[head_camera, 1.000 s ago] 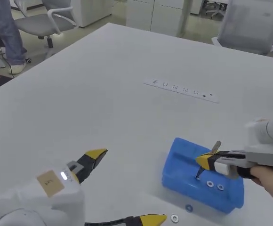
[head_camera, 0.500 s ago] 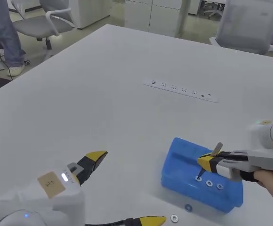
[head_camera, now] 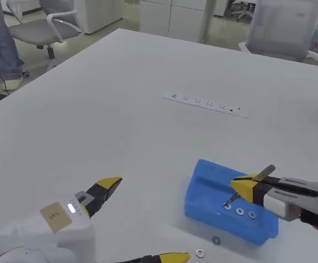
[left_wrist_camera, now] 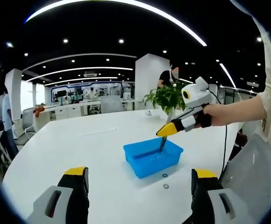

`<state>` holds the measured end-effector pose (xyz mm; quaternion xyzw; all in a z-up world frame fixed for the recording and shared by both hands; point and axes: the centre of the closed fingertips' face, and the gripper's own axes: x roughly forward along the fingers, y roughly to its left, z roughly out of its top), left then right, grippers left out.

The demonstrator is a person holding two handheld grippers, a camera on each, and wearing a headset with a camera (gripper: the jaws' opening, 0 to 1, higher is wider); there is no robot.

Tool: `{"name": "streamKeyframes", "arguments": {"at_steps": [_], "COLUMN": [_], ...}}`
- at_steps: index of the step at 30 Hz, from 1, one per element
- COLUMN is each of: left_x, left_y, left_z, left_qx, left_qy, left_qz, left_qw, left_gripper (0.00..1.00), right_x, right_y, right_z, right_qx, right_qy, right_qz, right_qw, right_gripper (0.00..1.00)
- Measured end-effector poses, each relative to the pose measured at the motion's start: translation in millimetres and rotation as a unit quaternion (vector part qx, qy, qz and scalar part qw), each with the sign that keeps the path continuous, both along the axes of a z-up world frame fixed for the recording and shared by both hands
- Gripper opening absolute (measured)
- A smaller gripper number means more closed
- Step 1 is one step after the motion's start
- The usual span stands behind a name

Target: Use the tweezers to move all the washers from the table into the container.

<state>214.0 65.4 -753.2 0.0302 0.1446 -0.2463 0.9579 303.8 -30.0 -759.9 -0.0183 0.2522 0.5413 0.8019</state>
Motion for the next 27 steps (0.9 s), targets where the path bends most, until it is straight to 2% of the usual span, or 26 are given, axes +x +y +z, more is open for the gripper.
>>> {"name": "streamKeyframes", "arguments": {"at_steps": [2,4,9,11,15,19,25,27], "left_x": [-0.1,-0.2,-0.4,-0.3,-0.2,0.2,0.1,0.2], "left_y": [-0.3,-0.6,-1.2,-1.2,-0.8,0.3,-0.8,0.0], "left_z": [-0.2,-0.6,-1.5,-1.7,-1.8,-1.8,2.8,1.7], "left_qx": [0.000,0.001,0.004,0.004,0.004,0.004,-0.008,-0.006], "left_qy": [0.001,0.001,0.002,0.002,0.002,0.002,-0.006,-0.004], "left_qz": [-0.001,-0.002,-0.004,-0.004,-0.003,-0.001,-0.001,0.000], "left_qw": [1.0000,1.0000,1.0000,1.0000,1.0000,1.0000,1.0000,1.0000], "left_gripper": [0.93,0.93,0.93,0.93,0.93,0.93,0.94,0.94], "right_x": [-7.6,-18.9,-35.5,-36.8,-36.5,-32.9,-31.7,-32.2], "right_y": [0.0,1.1,3.6,2.8,4.5,5.8,6.2,6.7], "right_z": [-1.9,-9.8,-33.7,-44.5,-58.0,-59.6,-65.9,-67.0], "right_qx": [0.002,-0.004,-0.038,-0.056,-0.077,-0.076,-0.083,-0.082], "right_qy": [0.006,0.019,0.011,-0.004,-0.018,-0.032,-0.027,-0.025], "right_qz": [0.006,0.022,0.055,0.069,0.072,0.070,0.072,0.071], "right_qw": [1.0000,0.9996,0.9977,0.9960,0.9942,0.9942,0.9936,0.9938], "right_gripper": [0.03,0.03,0.03,0.03,0.03,0.03,0.03,0.03]}}
